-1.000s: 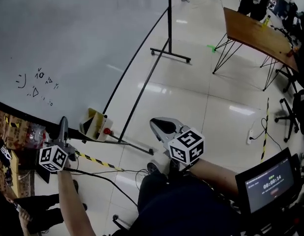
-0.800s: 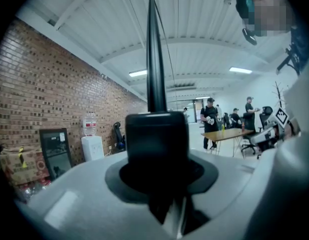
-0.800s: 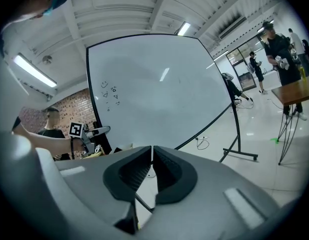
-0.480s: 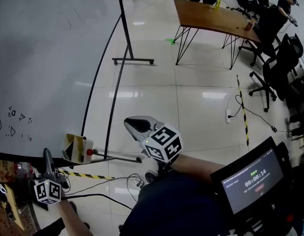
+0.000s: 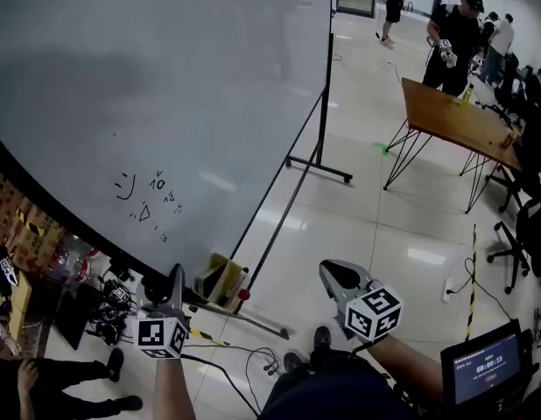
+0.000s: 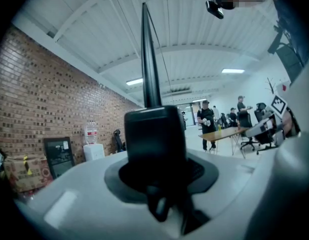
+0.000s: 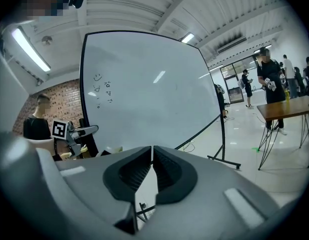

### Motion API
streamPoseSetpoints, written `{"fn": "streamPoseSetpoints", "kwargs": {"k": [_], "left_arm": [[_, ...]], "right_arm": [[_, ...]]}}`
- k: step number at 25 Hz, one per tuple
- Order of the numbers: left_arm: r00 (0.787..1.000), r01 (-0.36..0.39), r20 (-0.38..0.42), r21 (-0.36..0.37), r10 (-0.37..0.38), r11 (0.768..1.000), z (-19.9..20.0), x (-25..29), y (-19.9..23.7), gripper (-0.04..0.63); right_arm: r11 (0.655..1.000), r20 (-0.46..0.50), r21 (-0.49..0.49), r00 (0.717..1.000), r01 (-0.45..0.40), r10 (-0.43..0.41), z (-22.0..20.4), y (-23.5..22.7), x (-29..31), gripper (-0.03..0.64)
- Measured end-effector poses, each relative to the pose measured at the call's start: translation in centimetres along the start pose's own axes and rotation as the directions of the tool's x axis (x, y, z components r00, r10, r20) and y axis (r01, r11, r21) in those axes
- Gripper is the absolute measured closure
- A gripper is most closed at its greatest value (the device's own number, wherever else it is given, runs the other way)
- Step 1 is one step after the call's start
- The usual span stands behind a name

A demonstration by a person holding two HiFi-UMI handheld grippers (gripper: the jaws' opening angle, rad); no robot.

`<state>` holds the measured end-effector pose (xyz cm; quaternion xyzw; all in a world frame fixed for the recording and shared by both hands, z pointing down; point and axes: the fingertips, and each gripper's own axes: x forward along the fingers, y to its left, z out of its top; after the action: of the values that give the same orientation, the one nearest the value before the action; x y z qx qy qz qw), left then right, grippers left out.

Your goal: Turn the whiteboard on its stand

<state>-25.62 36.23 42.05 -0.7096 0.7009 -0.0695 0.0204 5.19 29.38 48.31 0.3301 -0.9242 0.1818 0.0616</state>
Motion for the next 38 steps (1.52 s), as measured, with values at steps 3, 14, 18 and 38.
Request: {"fn": "streamPoseSetpoints", "kwargs": {"k": [3,14,18,38], "left_arm": [[1.000,-0.006,-0.004,0.011,0.006,1.000,-0.5,0.3,0.0,0.416],[0.970,-0.208,0.094,-0.140,0.222,0.968,2.9,-5.7,2.1,0.324],[0.964,-0.239,0.091,-0.128,0.252,0.962,4.3,-9.0,-0.5,0.407],[0.976,0.193,-0.044,-0.281,-0.213,0.940,0.8,-4.8,-20.3,0.411]], "right_arm": [[1.000,0.000,-0.018,1.000,-0.003,0.003,0.1,0.7,0.0,0.598],[0.994,0.069,-0.106,0.998,-0.004,0.011,3.7,0.1,-2.4,0.598],[0.995,0.084,-0.099,0.996,-0.002,0.011,4.3,-0.9,-3.4,0.598],[0.995,0.112,-0.095,0.994,0.011,0.000,4.1,-3.1,-5.2,0.600]]}}
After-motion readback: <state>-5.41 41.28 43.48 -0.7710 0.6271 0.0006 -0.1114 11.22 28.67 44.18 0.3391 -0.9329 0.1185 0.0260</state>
